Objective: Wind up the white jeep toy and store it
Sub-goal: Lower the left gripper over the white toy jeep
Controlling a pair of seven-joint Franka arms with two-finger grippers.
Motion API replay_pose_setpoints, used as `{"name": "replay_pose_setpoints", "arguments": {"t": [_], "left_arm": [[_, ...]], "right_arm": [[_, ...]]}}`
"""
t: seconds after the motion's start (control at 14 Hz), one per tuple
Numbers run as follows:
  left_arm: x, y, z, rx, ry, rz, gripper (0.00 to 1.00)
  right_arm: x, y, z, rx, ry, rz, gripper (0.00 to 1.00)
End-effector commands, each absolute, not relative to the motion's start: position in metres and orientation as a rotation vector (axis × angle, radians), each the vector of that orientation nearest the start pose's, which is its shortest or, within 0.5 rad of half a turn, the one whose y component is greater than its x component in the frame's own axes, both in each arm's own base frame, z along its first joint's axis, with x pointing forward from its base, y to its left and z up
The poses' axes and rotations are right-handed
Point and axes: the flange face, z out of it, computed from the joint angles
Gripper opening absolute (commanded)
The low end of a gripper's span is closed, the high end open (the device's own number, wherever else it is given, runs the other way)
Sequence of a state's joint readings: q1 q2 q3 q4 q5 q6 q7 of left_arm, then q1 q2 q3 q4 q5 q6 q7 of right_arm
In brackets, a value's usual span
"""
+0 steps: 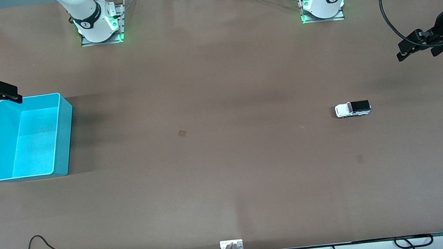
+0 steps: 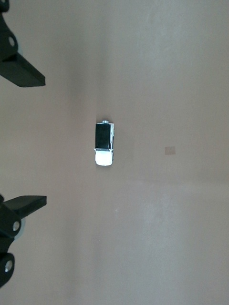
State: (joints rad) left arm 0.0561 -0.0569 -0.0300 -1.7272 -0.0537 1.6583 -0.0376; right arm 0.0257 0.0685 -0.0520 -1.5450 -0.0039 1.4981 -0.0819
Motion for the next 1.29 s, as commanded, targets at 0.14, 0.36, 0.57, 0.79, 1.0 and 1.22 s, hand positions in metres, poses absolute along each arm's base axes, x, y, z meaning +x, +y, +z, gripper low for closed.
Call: {"name": "replay_pose_setpoints", "arguments": {"t": [0.14, 0.36, 0.57, 0.79, 1.0, 1.22], "left_arm": [[0.537, 0.007, 0.595, -3.169, -0.114, 0.027, 1.00], [0.548, 0.001, 0.580, -3.174, -0.103, 0.074, 1.00], [0.561, -0.030, 0.554, -3.167, 0.002, 0.170, 1.00], [0.575, -0.051, 0.512, -3.160, 0.081, 0.282, 1.00], [0.576, -0.064, 0.469, -3.141, 0.125, 0.407, 1.00], [0.566, -0.071, 0.429, -3.113, 0.205, 0.496, 1.00]], "right_arm": [[0.563, -0.016, 0.595, -3.126, -0.084, 0.192, 1.00], [0.563, -0.015, 0.594, -3.126, -0.082, 0.194, 1.00], [0.568, -0.016, 0.587, -3.119, -0.079, 0.210, 1.00], [0.579, -0.015, 0.559, -3.122, -0.093, 0.290, 1.00], [0.579, -0.014, 0.548, -3.117, -0.093, 0.358, 1.00], [0.582, -0.017, 0.535, -3.111, -0.083, 0.401, 1.00]]}}
